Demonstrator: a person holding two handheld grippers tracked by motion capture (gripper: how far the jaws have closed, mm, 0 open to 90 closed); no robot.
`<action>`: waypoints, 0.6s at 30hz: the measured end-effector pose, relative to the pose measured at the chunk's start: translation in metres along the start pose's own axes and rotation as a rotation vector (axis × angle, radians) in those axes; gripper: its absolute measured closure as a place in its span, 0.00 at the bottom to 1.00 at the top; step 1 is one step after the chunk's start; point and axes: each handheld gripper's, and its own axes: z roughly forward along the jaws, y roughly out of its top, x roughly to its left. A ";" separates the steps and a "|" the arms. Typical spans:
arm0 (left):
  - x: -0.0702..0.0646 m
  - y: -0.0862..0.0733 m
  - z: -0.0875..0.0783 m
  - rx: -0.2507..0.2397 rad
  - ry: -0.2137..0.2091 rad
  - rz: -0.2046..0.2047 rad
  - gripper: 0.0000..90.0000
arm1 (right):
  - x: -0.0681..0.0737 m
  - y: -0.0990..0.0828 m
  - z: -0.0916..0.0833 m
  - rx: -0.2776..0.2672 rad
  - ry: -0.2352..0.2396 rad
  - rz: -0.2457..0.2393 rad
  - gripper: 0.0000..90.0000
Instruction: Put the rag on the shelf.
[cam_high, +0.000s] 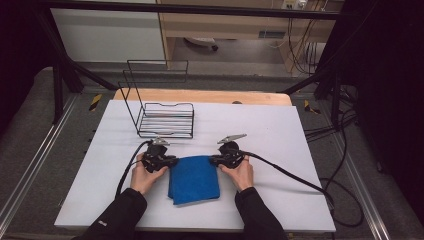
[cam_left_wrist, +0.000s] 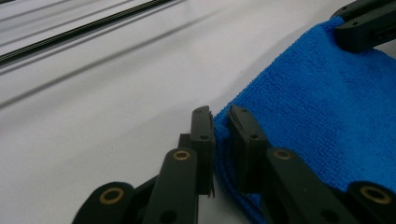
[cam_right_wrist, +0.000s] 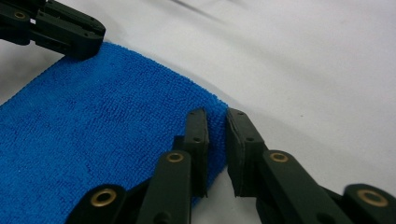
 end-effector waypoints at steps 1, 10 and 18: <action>-0.001 0.000 0.000 -0.006 0.007 -0.003 0.91 | 0.000 0.000 0.000 0.000 0.001 -0.001 0.93; 0.004 0.000 -0.002 -0.014 -0.032 -0.063 0.96 | 0.001 0.003 -0.007 -0.027 0.007 0.003 0.97; 0.003 0.000 -0.021 -0.111 -0.040 -0.059 0.96 | 0.007 0.005 -0.023 -0.099 0.020 -0.008 0.97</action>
